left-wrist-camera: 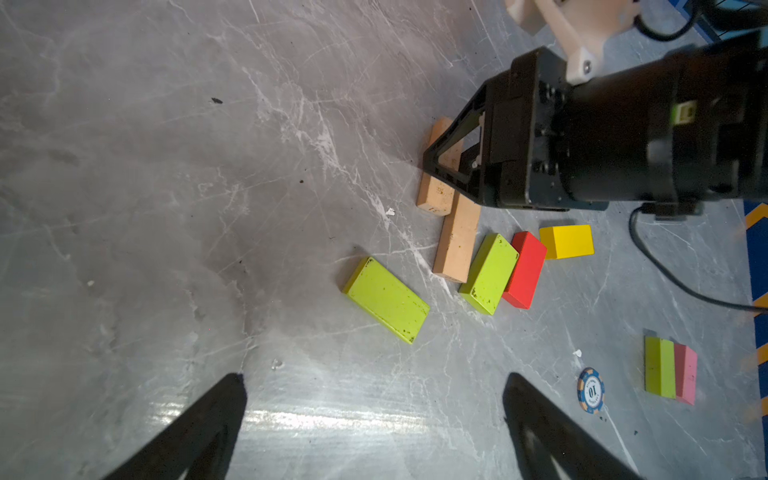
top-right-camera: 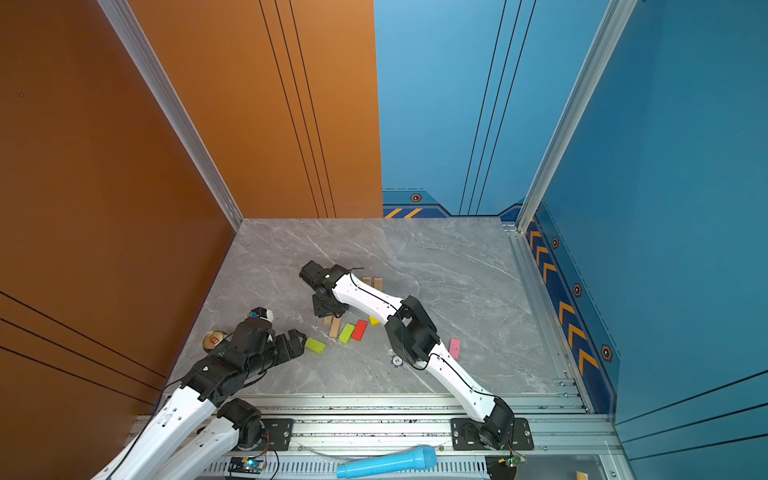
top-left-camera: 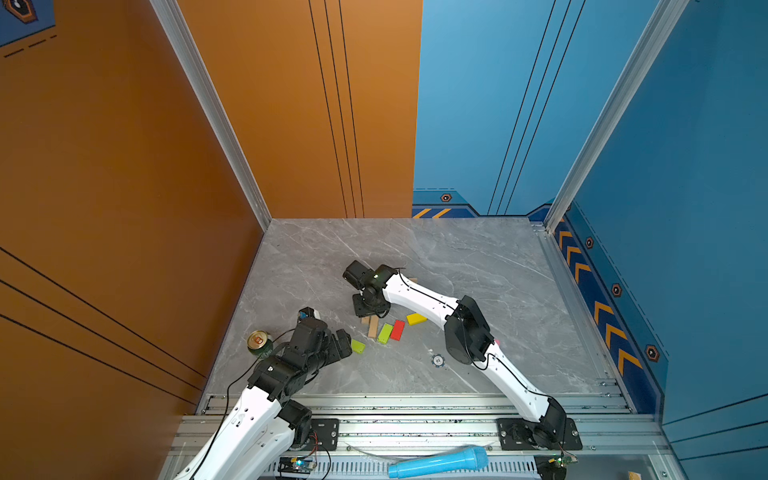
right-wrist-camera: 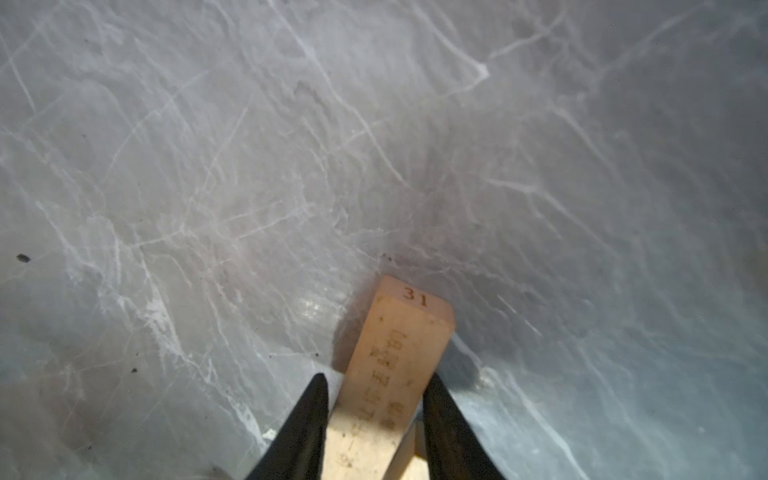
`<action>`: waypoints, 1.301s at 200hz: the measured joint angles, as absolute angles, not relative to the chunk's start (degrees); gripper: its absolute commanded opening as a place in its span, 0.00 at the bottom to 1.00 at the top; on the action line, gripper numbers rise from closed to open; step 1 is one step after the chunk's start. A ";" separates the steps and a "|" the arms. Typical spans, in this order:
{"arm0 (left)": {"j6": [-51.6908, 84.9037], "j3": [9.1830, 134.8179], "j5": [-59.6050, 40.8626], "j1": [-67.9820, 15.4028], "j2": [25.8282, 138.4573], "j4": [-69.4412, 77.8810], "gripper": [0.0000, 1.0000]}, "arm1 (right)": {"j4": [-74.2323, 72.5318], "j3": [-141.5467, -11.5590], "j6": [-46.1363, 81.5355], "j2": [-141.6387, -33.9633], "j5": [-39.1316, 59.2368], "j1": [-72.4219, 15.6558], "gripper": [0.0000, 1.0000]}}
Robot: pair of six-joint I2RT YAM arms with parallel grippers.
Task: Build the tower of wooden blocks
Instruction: 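Lower the right gripper onto the beige wooden plank and close, then carry the plank marked 31 to the arch pair and stand it beside them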
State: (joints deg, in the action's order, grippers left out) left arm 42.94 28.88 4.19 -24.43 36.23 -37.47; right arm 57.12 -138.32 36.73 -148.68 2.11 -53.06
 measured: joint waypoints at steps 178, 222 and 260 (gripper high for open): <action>42.94 28.88 3.79 -24.38 37.36 -37.04 0.98 | 57.87 -136.55 35.42 -148.07 -1.80 -52.45 0.43; 42.92 28.88 3.79 -24.38 37.45 -36.99 0.98 | 57.95 -136.09 35.46 -147.85 -3.07 -52.71 0.30; 42.78 28.88 3.79 -24.36 37.43 -36.73 0.98 | 57.98 -135.66 35.44 -147.39 -4.21 -52.88 0.28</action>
